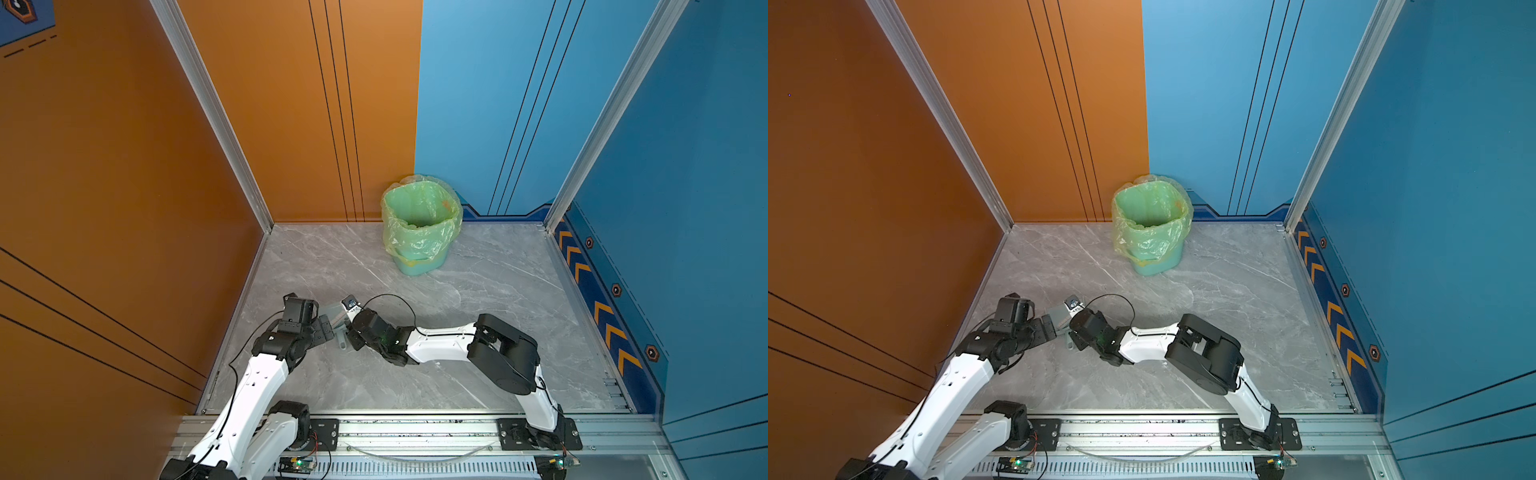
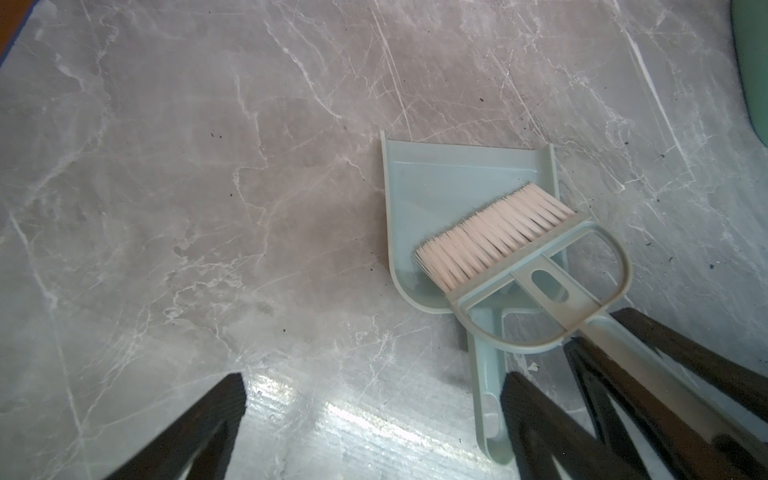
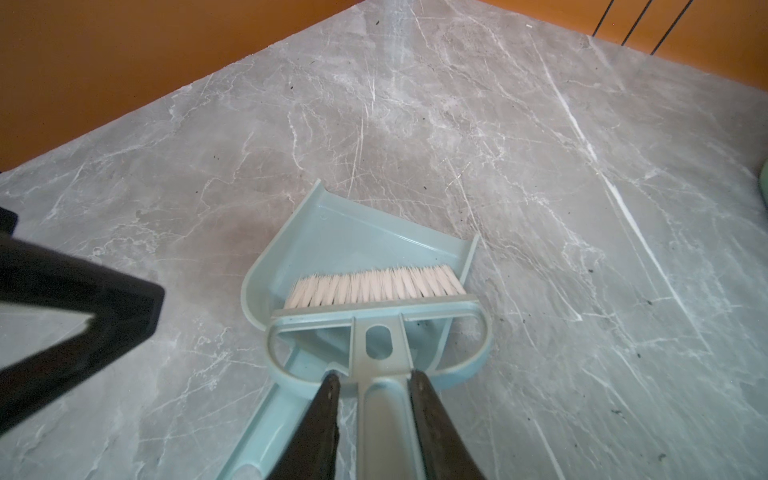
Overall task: Sweep away the paper scraps from the table
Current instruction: 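Lay the teal brush onto the dustpan and open the right gripper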
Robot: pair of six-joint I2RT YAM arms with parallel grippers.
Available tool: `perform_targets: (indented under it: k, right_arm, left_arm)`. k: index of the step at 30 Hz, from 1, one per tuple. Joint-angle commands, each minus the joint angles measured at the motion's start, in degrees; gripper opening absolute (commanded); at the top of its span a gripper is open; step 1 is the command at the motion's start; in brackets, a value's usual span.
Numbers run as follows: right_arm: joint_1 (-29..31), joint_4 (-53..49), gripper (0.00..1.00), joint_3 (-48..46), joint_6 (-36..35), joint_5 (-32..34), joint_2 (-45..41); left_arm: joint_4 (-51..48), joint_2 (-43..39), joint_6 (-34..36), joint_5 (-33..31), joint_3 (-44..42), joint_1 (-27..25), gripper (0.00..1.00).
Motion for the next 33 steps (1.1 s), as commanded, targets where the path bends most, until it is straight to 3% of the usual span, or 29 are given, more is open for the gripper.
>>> perform_targets:
  k: [1, 26, 33]
  right_arm:
    - [0.4, 0.0, 0.32, -1.2, 0.8, 1.4, -1.2]
    - [2.0, -2.5, 0.41, -3.8, -0.9, 1.3, -6.1]
    - [2.2, -3.3, 0.42, -4.9, -2.7, 3.9, -8.0]
  left_arm:
    - [-0.1, 0.3, 0.5, 1.3, -0.7, 0.4, 0.97]
    - [-0.1, -0.1, 0.7, 1.7, -0.7, 0.4, 0.98]
    - [0.2, 0.1, 1.2, 2.6, -0.8, 0.2, 0.98]
